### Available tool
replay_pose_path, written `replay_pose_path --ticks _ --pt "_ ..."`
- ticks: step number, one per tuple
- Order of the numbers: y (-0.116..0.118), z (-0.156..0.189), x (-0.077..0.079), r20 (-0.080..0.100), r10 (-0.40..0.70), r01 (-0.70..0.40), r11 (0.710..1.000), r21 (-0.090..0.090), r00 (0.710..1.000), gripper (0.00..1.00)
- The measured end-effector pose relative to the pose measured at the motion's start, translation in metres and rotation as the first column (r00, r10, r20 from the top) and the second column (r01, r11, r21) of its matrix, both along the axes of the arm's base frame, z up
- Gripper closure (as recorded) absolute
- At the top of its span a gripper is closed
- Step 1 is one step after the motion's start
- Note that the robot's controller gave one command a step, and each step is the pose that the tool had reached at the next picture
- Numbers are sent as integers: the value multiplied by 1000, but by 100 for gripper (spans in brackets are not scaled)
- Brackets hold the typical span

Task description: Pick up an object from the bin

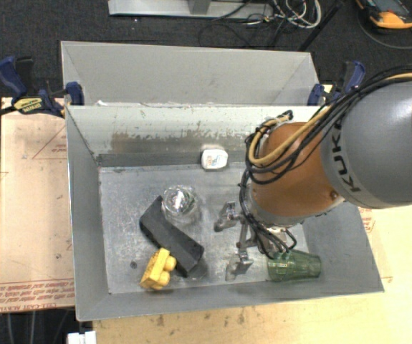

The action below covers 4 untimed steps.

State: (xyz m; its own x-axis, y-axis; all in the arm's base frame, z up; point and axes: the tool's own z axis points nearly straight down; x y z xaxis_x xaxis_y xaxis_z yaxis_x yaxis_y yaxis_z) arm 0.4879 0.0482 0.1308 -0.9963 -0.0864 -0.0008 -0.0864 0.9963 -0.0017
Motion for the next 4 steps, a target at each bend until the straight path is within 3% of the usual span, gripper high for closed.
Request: replay_pose_path --ticks 1,2,4 --pt "92 -27 4 1 40 -40 999 1 999 0" --pt "133 -41 24 11 41 -41 999 4 999 100" --pt "130 -39 22 19 41 -41 999 9 999 100"
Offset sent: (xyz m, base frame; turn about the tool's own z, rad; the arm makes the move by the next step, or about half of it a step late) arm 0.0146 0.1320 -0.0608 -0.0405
